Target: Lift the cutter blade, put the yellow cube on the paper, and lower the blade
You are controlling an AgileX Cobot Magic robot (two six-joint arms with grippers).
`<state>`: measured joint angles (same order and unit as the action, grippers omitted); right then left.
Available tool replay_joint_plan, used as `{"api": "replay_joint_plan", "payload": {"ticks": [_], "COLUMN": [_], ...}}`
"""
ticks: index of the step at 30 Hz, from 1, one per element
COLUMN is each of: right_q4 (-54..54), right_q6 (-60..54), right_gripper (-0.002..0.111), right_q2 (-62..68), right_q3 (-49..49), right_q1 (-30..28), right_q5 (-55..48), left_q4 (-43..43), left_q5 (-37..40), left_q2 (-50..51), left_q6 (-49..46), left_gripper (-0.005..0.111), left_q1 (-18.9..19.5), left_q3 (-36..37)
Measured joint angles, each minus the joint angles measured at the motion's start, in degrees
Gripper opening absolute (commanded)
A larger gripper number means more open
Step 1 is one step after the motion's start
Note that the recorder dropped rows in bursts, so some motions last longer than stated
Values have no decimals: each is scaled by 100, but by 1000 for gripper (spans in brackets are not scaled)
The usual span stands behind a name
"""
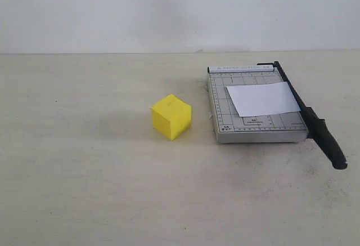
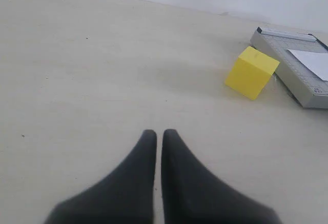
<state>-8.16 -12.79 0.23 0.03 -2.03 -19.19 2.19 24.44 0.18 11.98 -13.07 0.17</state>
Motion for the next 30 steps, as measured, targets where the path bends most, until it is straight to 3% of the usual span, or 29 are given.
{"api": "replay_joint_plan", "payload": {"ticks": [6,12,14,16,17,21,27,30], "right_q4": [140,267,-26,-825,-1209,-1501,-1539,-421], "right_q6": [-319,-671,-205,1205,1882,2538,4173,4776], "right_gripper": [0,0,0,0,0,0,0,0], "right_q2": [0,0,0,0,0,0,165,889], "right_q3": [0,0,0,0,0,0,-15,-320], "right_q1": [0,0,0,0,0,0,0,-4], "right_q5": [47,1095,1802,2444,2549,2141,3327,3720], "left_q4": [0,0,0,0,0,0,0,0], "left_q5": [0,0,0,0,0,0,0,0], "left_q2": [0,0,0,0,0,0,0,0], "left_q6": [0,0,0,0,0,0,0,0], "left_gripper": [4,4,4,4,4,4,4,4], "left_q1": [0,0,0,0,0,0,0,0], "left_q3": [0,0,0,0,0,0,0,0]}}
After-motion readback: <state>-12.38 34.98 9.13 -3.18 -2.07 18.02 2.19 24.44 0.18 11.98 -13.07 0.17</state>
